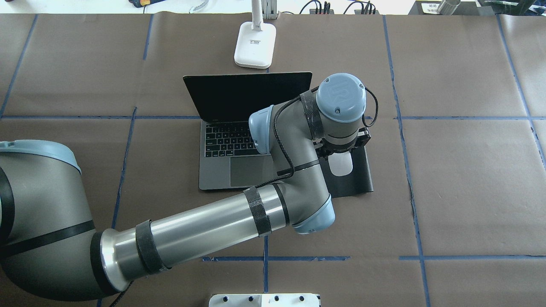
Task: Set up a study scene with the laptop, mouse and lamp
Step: 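Carry the mouse with the left gripper onto the black mouse pad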
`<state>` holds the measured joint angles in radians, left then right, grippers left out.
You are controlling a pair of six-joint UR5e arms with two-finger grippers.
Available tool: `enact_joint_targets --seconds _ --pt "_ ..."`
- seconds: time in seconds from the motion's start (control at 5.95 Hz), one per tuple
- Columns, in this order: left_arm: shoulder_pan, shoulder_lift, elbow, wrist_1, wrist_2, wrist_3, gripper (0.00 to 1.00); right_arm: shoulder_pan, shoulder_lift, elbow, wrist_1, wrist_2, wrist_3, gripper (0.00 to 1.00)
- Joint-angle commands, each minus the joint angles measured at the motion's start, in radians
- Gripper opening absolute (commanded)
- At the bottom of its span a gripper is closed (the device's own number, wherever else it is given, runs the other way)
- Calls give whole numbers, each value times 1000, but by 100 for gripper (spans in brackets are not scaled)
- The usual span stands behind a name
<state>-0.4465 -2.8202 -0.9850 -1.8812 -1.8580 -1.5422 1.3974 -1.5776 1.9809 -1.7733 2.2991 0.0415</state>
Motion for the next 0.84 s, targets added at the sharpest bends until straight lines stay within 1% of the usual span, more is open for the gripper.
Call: enact_joint_targets --seconds 0.0,0.17,0.34,0.5,0.67 --pt "12 -16 54 -35 5 -1 35 0 -1 -2 0 -1 0 100" --pt "15 -28 68 -44 5 -1 35 0 -1 -2 0 -1 0 100" --pt "20 -31 116 -112 10 -1 35 0 -1 -2 0 -1 0 100" --pt "26 -34 135 -131 26 -1 40 0 -1 -2 0 -1 0 100" --pt "26 -34 137 -131 26 -3 66 0 -1 -4 0 -1 -2 100"
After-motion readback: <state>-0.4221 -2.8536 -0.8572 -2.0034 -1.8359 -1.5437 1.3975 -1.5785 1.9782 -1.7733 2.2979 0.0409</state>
